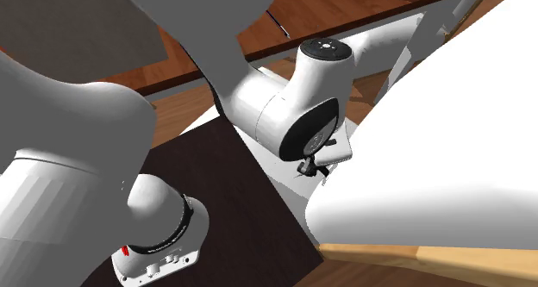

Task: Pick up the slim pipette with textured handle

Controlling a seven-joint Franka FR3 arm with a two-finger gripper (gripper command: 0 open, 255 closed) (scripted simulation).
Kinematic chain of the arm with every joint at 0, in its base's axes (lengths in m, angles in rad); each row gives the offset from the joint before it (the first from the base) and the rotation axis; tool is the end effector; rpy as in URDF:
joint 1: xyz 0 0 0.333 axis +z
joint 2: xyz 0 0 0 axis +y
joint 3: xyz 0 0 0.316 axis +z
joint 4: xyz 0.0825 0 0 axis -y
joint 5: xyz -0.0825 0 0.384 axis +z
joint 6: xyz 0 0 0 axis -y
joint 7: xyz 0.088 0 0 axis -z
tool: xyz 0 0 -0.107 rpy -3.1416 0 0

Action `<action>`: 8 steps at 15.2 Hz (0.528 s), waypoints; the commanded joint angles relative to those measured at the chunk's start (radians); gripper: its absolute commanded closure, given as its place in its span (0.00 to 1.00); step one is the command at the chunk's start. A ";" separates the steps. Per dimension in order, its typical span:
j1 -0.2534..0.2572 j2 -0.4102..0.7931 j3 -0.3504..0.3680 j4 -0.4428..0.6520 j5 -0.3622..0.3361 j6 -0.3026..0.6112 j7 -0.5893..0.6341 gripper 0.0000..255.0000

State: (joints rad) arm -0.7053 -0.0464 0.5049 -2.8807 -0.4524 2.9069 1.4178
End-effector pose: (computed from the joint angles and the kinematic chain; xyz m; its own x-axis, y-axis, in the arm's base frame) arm 0.3492 -0.0469 0.2066 0.3755 -0.9142 0.1525 -0.9247 -0.3807 -0.0050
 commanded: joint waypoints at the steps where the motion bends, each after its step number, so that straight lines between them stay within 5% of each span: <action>1: 0.035 -0.048 -0.005 -0.014 0.141 -0.022 -0.103 1.00; 5: 0.125 -0.138 -0.052 -0.022 0.309 -0.093 -0.228 1.00; 8: 0.162 -0.182 -0.077 -0.022 0.361 -0.136 -0.269 1.00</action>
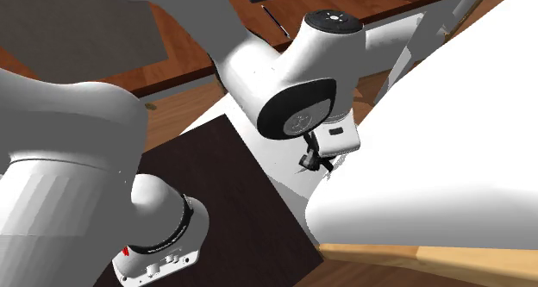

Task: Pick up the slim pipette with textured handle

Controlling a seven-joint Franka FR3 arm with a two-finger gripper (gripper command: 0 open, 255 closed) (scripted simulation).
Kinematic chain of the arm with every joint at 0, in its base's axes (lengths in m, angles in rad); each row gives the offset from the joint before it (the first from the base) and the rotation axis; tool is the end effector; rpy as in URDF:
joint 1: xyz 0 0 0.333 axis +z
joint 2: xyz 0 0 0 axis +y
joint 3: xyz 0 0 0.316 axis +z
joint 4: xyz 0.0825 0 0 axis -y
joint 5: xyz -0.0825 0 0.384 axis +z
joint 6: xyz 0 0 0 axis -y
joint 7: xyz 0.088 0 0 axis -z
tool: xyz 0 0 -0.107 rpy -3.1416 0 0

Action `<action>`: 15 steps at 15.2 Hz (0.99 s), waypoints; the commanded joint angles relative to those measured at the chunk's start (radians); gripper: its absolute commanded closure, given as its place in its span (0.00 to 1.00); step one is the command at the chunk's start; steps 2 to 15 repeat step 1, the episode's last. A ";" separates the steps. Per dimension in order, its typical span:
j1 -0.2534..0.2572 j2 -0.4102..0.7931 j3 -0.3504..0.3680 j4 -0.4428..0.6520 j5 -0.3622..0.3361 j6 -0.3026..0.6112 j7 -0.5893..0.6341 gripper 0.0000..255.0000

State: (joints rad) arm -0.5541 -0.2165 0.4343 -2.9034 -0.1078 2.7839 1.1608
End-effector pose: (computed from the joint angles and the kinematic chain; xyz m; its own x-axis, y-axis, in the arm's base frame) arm 0.3482 -0.0482 0.2455 0.3703 -0.9167 0.1500 -0.9268 -0.3754 -0.0064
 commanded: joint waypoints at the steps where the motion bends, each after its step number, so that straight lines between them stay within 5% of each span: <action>1: 0.011 -0.012 -0.007 0.001 0.016 -0.013 -0.012 1.00; 15: 0.011 -0.012 -0.007 0.001 0.016 -0.013 -0.012 1.00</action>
